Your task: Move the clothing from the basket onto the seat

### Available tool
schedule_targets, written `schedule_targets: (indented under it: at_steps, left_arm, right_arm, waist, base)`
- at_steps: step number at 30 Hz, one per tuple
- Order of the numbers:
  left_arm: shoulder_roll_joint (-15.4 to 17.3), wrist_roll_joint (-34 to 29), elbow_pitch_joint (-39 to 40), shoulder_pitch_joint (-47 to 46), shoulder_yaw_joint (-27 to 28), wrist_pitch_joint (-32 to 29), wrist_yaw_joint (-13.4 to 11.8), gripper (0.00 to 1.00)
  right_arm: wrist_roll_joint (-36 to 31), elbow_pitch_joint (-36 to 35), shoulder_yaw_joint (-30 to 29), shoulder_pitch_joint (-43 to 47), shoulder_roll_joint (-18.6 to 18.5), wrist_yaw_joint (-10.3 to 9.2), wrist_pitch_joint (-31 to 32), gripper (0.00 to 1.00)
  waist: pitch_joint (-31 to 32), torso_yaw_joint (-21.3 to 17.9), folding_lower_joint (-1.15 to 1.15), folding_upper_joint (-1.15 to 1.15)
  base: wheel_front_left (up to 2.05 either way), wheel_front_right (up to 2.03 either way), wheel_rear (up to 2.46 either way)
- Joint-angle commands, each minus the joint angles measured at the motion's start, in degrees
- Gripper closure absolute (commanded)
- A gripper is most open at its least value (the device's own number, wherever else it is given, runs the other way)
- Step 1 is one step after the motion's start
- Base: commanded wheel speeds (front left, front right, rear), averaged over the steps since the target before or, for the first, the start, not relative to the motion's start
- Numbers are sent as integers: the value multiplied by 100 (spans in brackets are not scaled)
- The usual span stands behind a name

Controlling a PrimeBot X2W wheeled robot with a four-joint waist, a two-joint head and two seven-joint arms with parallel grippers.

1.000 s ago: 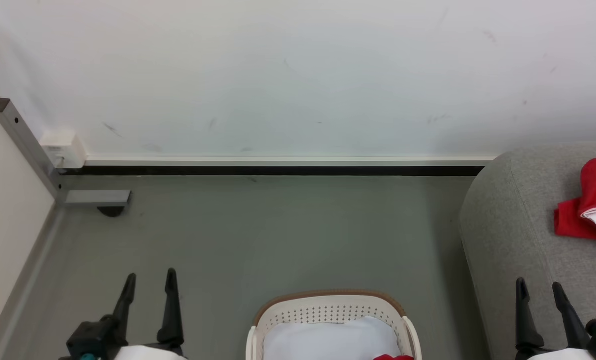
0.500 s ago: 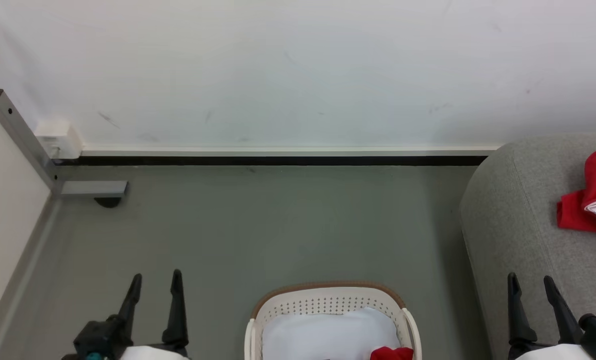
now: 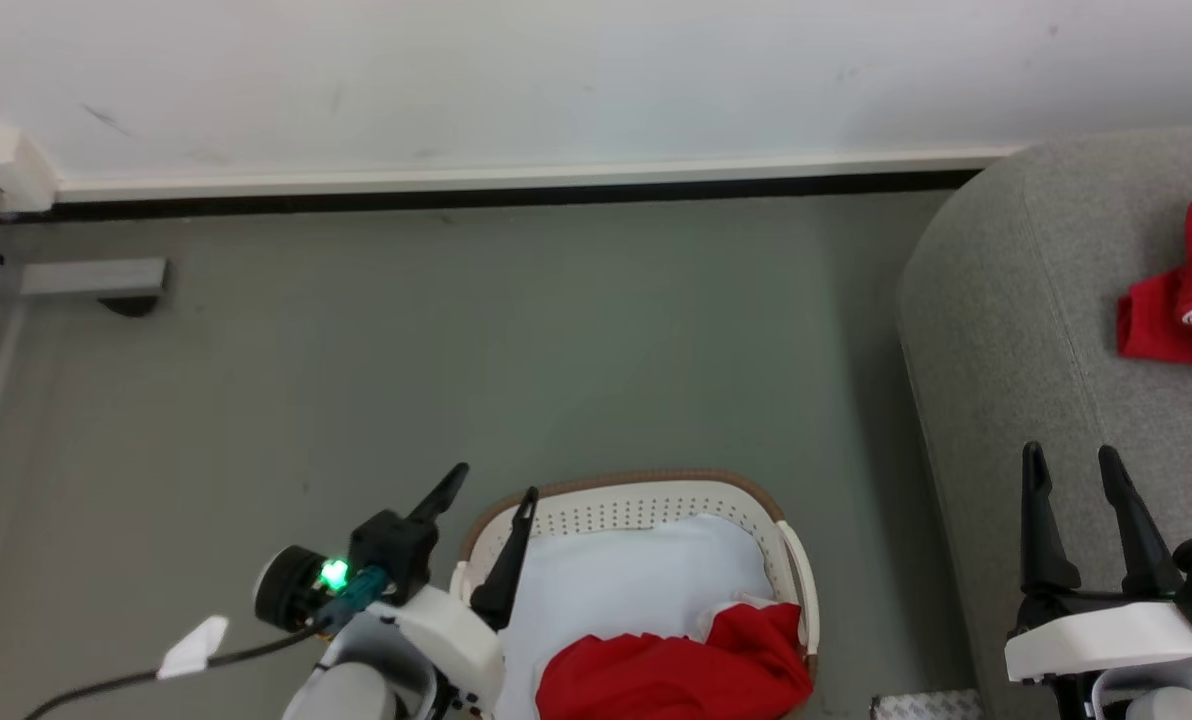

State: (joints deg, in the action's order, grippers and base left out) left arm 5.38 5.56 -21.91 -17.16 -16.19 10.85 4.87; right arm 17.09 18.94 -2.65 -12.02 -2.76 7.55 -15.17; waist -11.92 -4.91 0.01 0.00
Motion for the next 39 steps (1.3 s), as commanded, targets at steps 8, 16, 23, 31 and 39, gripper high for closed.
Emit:
schedule_targets:
  at_steps: [8,16,23,31,39]
  left_arm:
    - [42,-433,-1254,-943,-934,-821,208,0]
    - [35,-708,-2487,-1685,-1700,-1523,258,0]
    - [-47,-855,-3330,-2328,-1918,-1896,159,0]
    - [-21,-844,-4046,-2821,-1971,-2055,81,0]
    - [-28,-723,-4406,-3177,-1962,-1876,50,0]
  right_arm:
    - [93,-297,146,-374,-23,-12,3,0]
    - [271,-653,273,-617,-20,-12,3,0]
    - [500,-937,426,-846,-20,-12,3,0]
    - [655,-1158,555,-1036,-20,-12,3,0]
    - [768,-1273,606,-1077,-19,-12,3,0]
  waist:
    - [-971,-598,-1,0]
    - [-1737,-915,-1,0]
    - [-2411,-1080,-1,0]
    - [-2921,-1236,-1,0]
    - [-3329,-1319,-1,0]
  base:
    - [0,0,0]
    - [0,0,0]
    - [0,0,0]
    - [0,0,0]
    - [0,0,0]
